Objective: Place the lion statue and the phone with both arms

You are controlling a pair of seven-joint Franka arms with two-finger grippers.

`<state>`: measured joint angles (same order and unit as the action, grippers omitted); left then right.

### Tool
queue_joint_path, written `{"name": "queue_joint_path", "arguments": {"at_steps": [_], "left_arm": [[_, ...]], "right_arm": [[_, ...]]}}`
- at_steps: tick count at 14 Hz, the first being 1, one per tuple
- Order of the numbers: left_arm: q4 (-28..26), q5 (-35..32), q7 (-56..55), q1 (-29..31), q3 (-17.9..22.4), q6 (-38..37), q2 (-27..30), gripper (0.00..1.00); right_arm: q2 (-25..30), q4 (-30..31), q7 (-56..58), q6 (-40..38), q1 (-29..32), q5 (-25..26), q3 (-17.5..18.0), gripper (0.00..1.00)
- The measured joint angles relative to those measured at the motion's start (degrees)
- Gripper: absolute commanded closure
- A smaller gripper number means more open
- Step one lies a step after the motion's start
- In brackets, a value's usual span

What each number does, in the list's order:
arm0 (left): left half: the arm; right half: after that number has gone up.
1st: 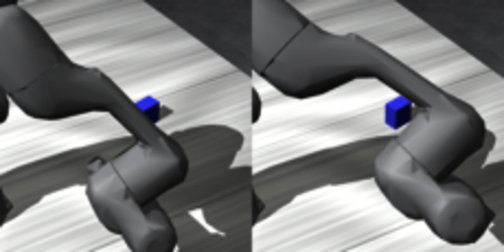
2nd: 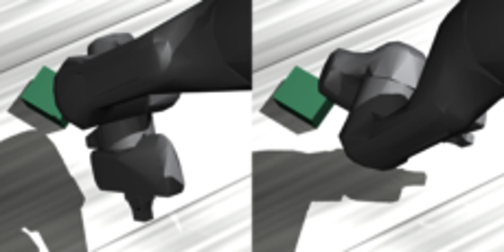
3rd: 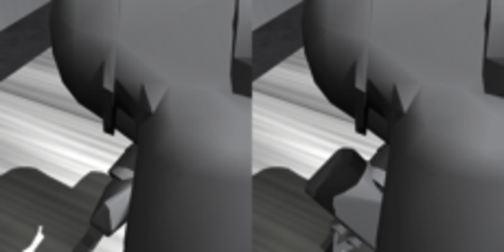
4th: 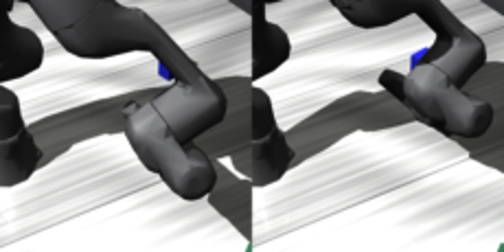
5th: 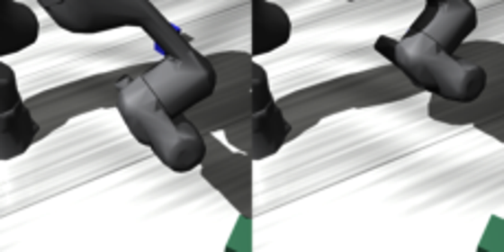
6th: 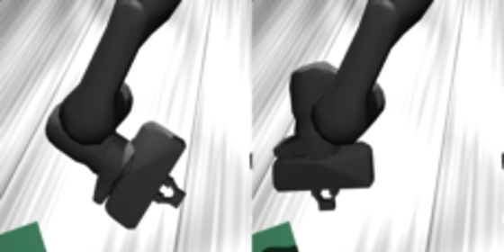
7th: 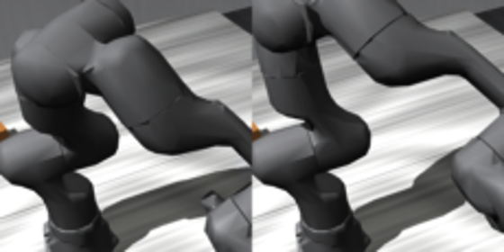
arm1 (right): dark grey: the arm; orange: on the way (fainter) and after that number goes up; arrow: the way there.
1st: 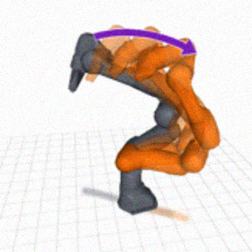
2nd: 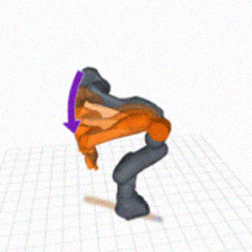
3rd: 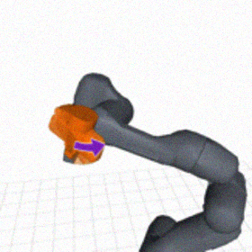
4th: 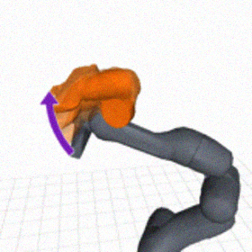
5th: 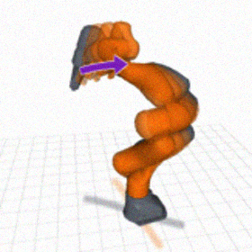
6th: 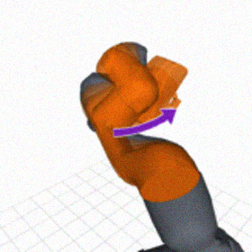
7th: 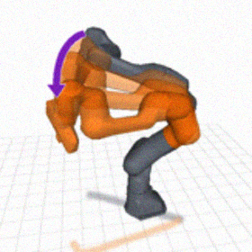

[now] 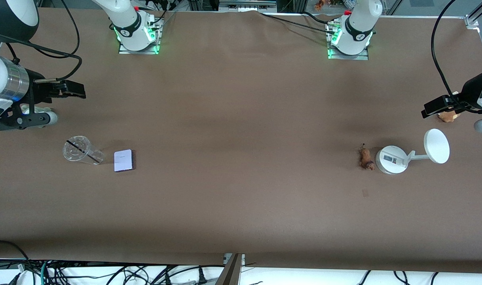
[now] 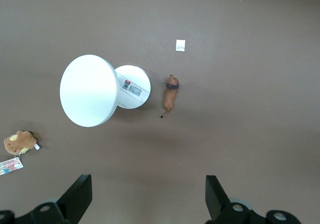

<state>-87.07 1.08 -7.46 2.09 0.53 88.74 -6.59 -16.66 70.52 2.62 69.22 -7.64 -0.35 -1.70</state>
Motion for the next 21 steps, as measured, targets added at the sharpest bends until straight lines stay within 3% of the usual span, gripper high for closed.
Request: {"name": "queue_joint_path", "arguments": {"at_steps": [3, 11, 21], "left_arm": [[0.0, 0.0, 0.1, 0.0, 0.0, 0.0, 0.0, 0.0], [0.0, 0.0, 1.5, 0.0, 0.0, 0.0, -0.1, 0.0], [0.1, 0.0, 1.9, 0.0, 0.0, 0.0, -0.1, 0.0]], "right_arm": [[3.3, 4.2, 0.0, 1.9, 0.4, 0.2, -0.1, 0.0], [17.4, 26.1, 0.0, 16.1, 0.5, 0.2, -0.1, 0.0], [18.1, 27.9, 0.0, 17.4, 0.5, 0.2, -0.1, 0.0]]}}
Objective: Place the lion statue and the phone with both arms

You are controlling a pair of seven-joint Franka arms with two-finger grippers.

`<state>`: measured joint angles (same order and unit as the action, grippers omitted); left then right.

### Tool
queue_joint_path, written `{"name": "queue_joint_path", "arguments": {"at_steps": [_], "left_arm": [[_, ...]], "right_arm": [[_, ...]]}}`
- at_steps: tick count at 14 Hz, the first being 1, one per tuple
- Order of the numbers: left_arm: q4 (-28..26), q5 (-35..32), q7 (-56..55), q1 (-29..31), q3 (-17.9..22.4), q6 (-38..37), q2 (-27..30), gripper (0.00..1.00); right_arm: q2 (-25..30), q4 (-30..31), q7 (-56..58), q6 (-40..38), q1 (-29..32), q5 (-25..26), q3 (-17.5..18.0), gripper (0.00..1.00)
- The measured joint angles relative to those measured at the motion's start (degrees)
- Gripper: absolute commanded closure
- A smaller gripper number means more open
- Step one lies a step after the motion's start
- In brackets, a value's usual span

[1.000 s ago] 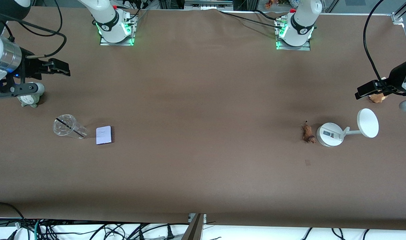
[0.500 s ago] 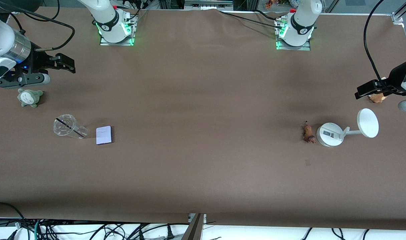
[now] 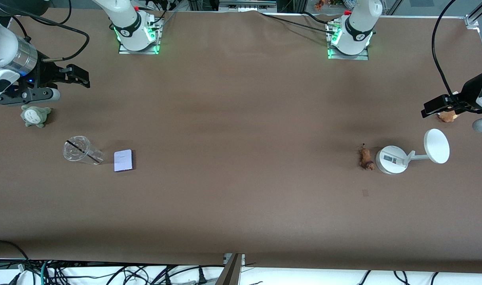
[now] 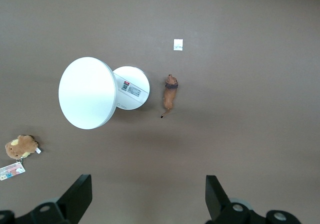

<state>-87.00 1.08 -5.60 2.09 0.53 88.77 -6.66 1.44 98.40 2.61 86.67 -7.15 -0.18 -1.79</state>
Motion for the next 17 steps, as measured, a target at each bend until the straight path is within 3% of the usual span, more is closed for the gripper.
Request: {"name": "queue_joint_path", "arguments": {"at_steps": [17], "left_arm": [[0.7, 0.0, 0.0, 0.0, 0.0, 0.0, -0.5, 0.0]], "right_arm": [[-0.3, -0.7, 0.0, 0.7, -0.2, 0.0, -0.2, 0.0]]}}
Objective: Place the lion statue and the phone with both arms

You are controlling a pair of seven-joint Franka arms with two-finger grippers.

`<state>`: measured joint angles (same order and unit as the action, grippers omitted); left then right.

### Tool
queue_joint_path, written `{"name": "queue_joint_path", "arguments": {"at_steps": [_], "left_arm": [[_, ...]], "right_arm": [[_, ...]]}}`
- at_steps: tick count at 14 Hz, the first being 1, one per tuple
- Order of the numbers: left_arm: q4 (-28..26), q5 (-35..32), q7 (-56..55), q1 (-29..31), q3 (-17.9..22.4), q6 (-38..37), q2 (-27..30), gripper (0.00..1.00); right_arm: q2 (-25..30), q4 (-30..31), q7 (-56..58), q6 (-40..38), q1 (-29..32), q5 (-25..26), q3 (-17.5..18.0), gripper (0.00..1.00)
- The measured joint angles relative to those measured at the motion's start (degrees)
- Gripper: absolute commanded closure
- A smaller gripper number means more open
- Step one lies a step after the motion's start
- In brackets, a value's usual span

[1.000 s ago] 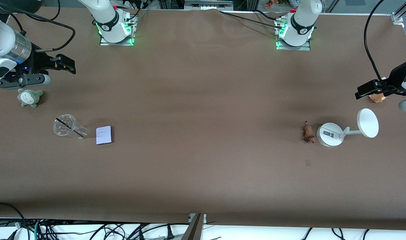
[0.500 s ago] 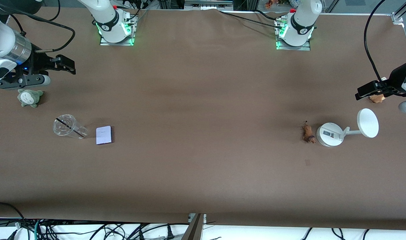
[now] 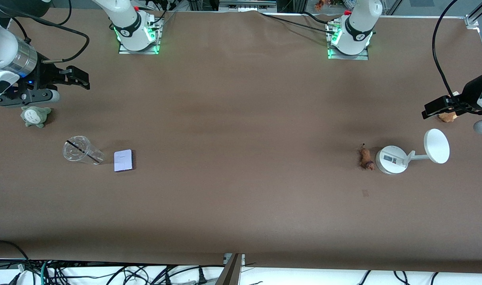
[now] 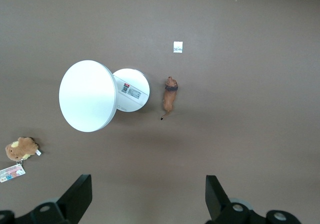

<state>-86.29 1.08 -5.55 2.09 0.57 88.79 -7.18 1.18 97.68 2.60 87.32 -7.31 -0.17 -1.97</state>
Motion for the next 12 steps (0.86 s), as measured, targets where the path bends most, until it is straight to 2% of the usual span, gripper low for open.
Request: {"name": "queue_joint_path", "arguments": {"at_steps": [3, 7, 9, 12], "left_arm": [[0.0, 0.0, 0.0, 0.0, 0.0, 0.0, 0.0, 0.0], [0.0, 0.0, 0.0, 0.0, 0.0, 0.0, 0.0, 0.0], [0.0, 0.0, 0.0, 0.0, 0.1, 0.0, 0.0, 0.0], [0.0, 0.0, 0.0, 0.0, 0.1, 0.0, 0.0, 0.0]], "right_arm": [[0.3, -1.9, 0.0, -0.5, 0.0, 0.0, -0.2, 0.0], [2.6, -5.3, 0.0, -5.1, 0.0, 0.0, -0.3, 0.0], [2.9, -5.4, 0.0, -4.4, 0.0, -0.5, -0.7, 0.0], [0.4, -5.6, -0.1, -1.6, 0.1, -3.2, -1.5, 0.0]]}}
